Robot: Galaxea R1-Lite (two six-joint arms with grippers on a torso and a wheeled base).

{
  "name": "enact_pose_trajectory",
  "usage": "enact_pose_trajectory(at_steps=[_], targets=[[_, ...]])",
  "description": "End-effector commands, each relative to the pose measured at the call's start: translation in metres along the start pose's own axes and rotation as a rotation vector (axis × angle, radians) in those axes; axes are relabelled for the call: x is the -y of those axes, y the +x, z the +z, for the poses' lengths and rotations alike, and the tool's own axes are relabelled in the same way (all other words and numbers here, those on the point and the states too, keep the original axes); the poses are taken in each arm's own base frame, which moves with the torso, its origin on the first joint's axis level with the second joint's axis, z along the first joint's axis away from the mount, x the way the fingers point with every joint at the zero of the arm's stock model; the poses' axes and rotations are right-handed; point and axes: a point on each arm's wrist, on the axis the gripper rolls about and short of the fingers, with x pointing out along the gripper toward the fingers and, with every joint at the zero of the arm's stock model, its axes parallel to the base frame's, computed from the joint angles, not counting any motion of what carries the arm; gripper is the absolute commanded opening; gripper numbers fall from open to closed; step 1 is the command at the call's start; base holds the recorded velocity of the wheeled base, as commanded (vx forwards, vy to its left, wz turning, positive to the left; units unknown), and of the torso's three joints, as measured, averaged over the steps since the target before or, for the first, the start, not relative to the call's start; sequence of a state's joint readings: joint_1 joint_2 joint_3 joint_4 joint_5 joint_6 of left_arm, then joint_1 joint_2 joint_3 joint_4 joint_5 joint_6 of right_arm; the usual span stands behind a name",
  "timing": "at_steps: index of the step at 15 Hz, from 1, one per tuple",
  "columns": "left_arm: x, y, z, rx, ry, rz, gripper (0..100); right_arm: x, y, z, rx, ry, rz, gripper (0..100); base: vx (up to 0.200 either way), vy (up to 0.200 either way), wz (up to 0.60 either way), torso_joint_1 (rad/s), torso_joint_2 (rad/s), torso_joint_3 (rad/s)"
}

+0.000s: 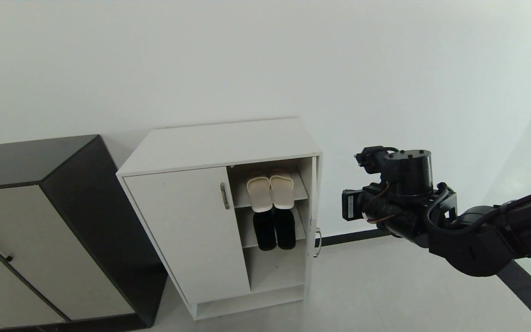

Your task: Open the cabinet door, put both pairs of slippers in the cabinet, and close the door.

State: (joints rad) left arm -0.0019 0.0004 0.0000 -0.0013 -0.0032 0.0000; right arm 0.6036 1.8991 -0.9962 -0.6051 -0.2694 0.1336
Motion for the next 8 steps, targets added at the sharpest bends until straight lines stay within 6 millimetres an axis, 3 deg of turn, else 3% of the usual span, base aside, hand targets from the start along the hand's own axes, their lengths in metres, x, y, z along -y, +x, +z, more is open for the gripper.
enact_pose_trajectory(at_steps=[1,6,8], targets=[[0.0000,0.0001,0.0001,-0.001,0.000,-0.001,0,-0.0002,0.0006,-0.0015,-0.004,-0.003,0.000,0,0.000,0.000,0.60,0.002,0.00,0.002],[0.0000,0.0001,0.0001,-0.001,0.002,-0.001,0,-0.0008,0.0064,-0.0079,-0.022,-0.019,-0.010,0,0.000,0.000,0.60,0.004,0.01,0.001],[0.0000,0.0001,0.0001,-0.001,0.002,-0.001,0,0.0015,0.0083,-0.0069,0.007,-0.047,-0.040,0,0.000,0.000,0.00,0.000,0.00,0.000]])
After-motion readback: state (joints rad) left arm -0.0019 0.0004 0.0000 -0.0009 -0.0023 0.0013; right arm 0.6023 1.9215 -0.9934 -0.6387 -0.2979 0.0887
